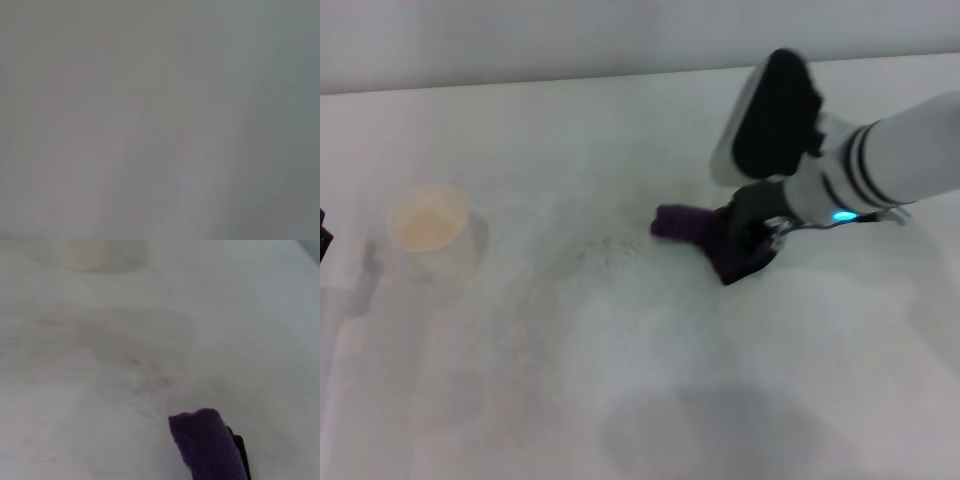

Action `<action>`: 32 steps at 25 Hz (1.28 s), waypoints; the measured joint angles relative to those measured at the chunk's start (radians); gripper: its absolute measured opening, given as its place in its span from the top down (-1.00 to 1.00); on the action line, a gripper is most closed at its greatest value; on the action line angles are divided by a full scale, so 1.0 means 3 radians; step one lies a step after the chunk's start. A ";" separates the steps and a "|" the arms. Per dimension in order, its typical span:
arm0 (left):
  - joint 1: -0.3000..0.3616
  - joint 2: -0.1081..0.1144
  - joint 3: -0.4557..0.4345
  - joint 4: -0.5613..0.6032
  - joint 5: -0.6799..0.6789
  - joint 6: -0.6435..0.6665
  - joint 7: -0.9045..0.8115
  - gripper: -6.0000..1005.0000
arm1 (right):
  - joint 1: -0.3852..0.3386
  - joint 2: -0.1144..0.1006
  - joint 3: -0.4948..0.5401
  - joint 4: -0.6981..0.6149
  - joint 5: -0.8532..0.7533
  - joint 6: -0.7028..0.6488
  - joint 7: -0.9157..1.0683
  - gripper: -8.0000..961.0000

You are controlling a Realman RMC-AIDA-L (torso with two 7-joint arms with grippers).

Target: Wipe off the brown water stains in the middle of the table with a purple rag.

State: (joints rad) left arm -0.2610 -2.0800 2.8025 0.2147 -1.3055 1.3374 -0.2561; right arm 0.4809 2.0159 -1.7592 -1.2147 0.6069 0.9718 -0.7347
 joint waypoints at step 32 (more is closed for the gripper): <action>-0.0040 0.0000 0.0000 -0.0123 -0.0164 0.0011 -0.0005 -0.76 | -0.0426 -0.0021 0.0118 -0.0565 0.0043 -0.0733 -0.0137 -0.76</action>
State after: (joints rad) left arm -0.2729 -2.0800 2.8025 0.1779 -1.3547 1.3408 -0.2578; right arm 0.3530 2.0094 -1.7238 -1.3843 0.6199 0.7518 -0.7759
